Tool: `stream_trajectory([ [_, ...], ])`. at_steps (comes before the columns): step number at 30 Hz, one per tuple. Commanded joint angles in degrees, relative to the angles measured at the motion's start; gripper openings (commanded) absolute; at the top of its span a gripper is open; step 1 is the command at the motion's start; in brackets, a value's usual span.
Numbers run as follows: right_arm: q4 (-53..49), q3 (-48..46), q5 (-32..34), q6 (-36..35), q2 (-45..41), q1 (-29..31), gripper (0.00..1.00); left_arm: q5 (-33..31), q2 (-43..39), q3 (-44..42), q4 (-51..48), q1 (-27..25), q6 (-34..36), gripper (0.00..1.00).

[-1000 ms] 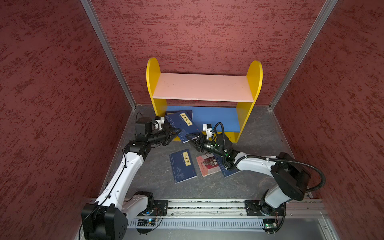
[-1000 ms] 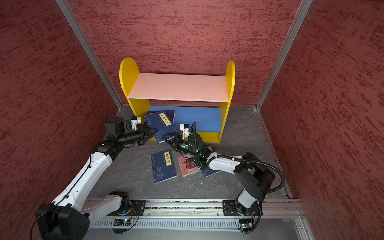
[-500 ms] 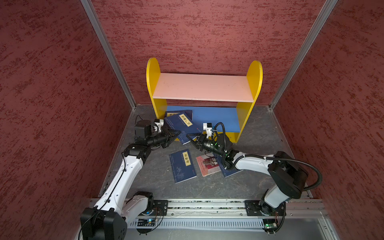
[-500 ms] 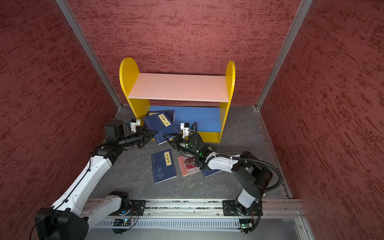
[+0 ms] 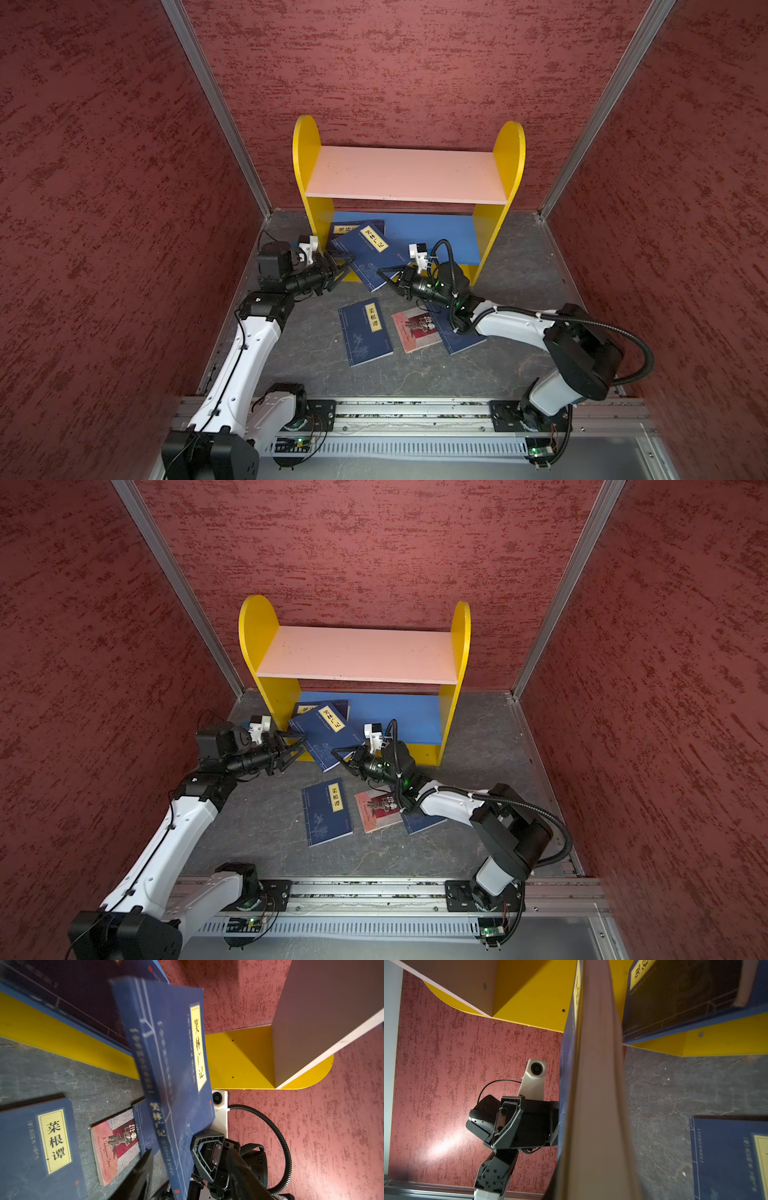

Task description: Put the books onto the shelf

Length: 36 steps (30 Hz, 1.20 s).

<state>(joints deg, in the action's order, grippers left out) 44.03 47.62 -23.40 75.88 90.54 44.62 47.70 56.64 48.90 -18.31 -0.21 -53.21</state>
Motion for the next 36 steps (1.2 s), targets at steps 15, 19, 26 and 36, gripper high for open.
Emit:
stream_trajectory([
  [15, -9.7, 4.3, -14.7, -6.9, -6.3, -2.9, 0.07, 9.1, 1.7, -4.0, 10.8, 4.6, -4.4, 0.6],
  [19, -9.6, 5.3, -16.7, -7.4, -5.8, -3.0, 0.07, 9.1, 1.8, -4.4, 11.5, 4.6, -5.1, 0.53],
  [26, -10.1, 6.2, -18.7, -7.4, -4.1, -3.2, 0.11, 9.5, 2.1, -4.0, 11.2, 4.7, -6.0, 0.29],
  [36, -9.6, 4.7, -13.0, -6.7, -5.0, -3.4, 0.4, 7.4, 1.7, -2.5, 9.4, 5.3, -4.4, 0.02],
])
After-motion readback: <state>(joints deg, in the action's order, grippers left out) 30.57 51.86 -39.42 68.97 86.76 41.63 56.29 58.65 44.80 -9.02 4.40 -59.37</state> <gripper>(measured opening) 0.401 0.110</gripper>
